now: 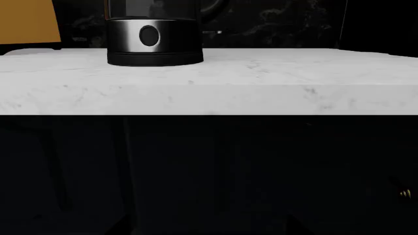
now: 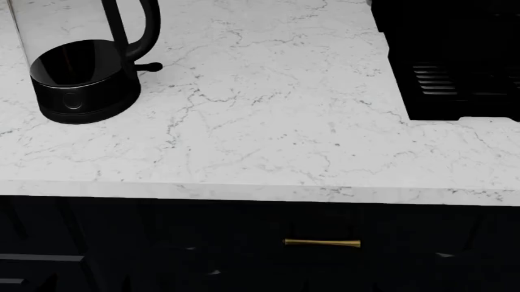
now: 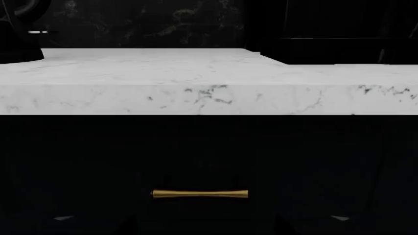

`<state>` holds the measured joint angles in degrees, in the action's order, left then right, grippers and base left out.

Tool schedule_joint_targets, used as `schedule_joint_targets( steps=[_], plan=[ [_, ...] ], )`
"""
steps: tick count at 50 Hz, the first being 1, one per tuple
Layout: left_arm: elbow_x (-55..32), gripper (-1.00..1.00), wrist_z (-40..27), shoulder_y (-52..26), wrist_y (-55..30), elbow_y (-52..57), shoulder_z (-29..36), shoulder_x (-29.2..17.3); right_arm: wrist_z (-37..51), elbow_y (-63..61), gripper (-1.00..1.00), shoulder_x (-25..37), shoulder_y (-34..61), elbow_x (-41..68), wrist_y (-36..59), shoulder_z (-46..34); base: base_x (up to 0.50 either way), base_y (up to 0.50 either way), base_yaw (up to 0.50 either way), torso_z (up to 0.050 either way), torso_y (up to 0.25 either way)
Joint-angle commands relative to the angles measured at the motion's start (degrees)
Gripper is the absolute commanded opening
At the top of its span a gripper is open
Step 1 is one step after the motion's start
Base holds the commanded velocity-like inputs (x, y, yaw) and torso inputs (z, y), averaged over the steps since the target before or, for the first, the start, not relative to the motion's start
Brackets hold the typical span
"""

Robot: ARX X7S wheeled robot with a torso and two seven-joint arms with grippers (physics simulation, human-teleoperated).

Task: Close the lid of the electric kettle.

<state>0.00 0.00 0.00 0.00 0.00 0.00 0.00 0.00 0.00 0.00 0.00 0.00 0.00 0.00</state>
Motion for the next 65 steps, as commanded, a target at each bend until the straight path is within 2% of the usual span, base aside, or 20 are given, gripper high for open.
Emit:
schedule_joint_targets(
  steps=[1, 17, 19, 43, 49, 53, 54, 55, 65],
  plan=[
    [-1.2, 1.00, -1.4, -0.3, 0.5, -0.7, 1.4, -1.2, 1.0, 0.9, 1.00, 0.8, 0.4, 0.8, -0.5, -1.0, 0.00, 0.00, 0.00, 0.000, 0.000],
    [-2.5, 1.00, -4.0, 0.3, 1.0, 0.6, 3.9, -3.5, 4.0, 1.2, 1.00, 3.1, 0.8, 2.5, -1.3, -4.3, 0.00, 0.00, 0.00, 0.000, 0.000],
    [-2.6, 1.00, -3.6, 0.8, 3.6, 0.8, 4.4, -4.0, 4.3, 1.3, 1.00, 3.3, 0.7, 2.5, -1.7, -4.6, 0.00, 0.00, 0.00, 0.009, 0.000],
    [-6.0, 1.00, -5.0, 2.1, 1.0, 4.4, 5.6, -5.8, 6.0, 0.1, 1.00, 5.1, -0.2, 4.3, -2.9, -6.7, 0.00, 0.00, 0.00, 0.050, 0.004],
    [-7.2, 1.00, -5.5, 2.8, -8.9, 13.0, 6.2, -7.3, 6.3, -6.0, 1.00, 6.5, -0.2, 5.6, 3.8, -6.9, 0.00, 0.00, 0.00, 0.008, 0.001],
    [-8.5, 1.00, -5.8, 2.8, -19.2, 24.2, 6.7, -9.2, 6.2, -16.0, 1.00, 8.5, 0.4, 6.1, 13.3, -7.3, 0.00, 0.00, 0.00, 0.000, 0.000],
    [-11.1, 1.00, -6.3, 0.8, -27.8, 32.8, 6.0, -12.6, 5.7, -24.6, 1.00, 11.6, 2.9, 6.3, 21.9, -8.3, 0.00, 0.00, 0.00, 0.000, 0.000],
    [-11.9, 1.00, -6.4, 0.4, -36.4, 41.4, 5.6, -12.7, 5.7, -31.4, 1.00, 11.8, 3.1, 6.4, 29.8, -8.3, 0.00, 0.00, 0.00, 0.000, 0.000],
    [-18.2, 1.00, -6.9, -4.5, -49.8, 53.3, 2.4, -13.5, 5.1, -39.1, 1.00, 13.5, 6.3, 8.8, 39.7, -8.1, 0.00, 0.00, 0.00, 0.000, 0.000]
  ],
)
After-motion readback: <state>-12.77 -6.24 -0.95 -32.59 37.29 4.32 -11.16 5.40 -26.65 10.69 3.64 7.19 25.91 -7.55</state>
